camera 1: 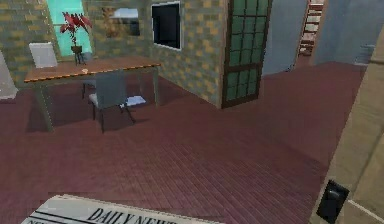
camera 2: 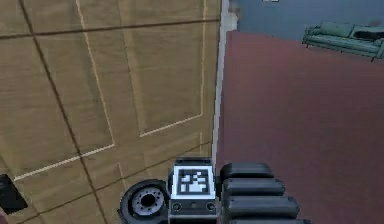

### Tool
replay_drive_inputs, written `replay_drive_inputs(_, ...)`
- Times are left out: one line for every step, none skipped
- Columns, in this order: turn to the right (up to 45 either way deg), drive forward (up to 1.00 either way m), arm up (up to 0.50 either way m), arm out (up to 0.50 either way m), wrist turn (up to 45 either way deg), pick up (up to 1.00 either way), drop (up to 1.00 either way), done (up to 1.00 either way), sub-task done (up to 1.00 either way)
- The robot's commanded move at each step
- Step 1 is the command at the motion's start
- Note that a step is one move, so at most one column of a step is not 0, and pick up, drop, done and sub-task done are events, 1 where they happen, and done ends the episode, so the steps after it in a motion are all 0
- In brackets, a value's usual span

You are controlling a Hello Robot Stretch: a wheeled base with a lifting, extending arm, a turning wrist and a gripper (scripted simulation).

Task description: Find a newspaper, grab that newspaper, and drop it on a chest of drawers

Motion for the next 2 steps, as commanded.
replay_drive_inputs(-12.0,0.0,0.0,0.0,0.0,0.0,0.0,0.0,0.0)
replay_drive_inputs(0.0,0.45,0.0,0.0,0.0,0.0,0.0,0.0,0.0)
